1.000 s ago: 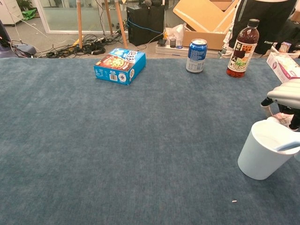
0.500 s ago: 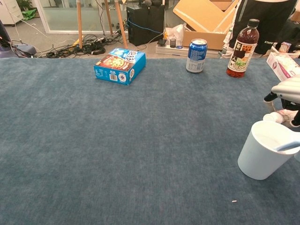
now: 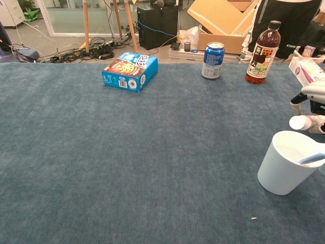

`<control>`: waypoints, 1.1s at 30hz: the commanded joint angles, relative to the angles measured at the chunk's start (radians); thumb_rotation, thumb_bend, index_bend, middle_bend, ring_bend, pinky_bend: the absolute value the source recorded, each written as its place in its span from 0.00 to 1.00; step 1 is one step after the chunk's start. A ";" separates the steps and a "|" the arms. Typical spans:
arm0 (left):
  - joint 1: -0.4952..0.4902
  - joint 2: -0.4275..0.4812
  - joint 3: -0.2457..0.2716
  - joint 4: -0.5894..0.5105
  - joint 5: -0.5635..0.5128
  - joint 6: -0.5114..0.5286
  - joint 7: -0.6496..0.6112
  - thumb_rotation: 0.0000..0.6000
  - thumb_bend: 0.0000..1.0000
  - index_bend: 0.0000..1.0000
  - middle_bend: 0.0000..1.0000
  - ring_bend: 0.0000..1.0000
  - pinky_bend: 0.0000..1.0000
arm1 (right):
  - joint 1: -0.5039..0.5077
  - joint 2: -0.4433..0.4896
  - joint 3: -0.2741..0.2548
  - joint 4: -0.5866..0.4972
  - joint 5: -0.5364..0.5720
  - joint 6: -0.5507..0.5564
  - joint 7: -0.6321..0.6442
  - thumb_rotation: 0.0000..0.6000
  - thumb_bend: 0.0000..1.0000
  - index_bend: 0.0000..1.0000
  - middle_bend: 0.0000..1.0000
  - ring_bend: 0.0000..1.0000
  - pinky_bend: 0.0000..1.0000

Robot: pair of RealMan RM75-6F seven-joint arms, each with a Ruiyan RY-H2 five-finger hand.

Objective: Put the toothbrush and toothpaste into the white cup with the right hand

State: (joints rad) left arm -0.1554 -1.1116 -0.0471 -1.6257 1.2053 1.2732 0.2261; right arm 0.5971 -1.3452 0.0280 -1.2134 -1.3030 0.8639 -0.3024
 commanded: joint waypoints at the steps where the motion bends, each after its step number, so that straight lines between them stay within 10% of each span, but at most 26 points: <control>1: 0.000 -0.001 0.000 0.000 -0.001 -0.001 0.002 1.00 0.00 0.59 0.25 0.19 0.20 | -0.007 0.011 0.001 -0.011 -0.009 0.014 0.012 1.00 0.19 0.66 1.00 1.00 1.00; 33: -0.001 -0.001 0.000 -0.001 -0.004 0.000 0.004 1.00 0.00 0.59 0.25 0.19 0.20 | -0.060 0.157 0.043 -0.195 -0.063 0.158 0.091 1.00 0.20 0.67 1.00 1.00 1.00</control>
State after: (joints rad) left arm -0.1560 -1.1124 -0.0474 -1.6267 1.2014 1.2733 0.2303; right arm 0.5381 -1.1893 0.0695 -1.4069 -1.3652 1.0205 -0.2126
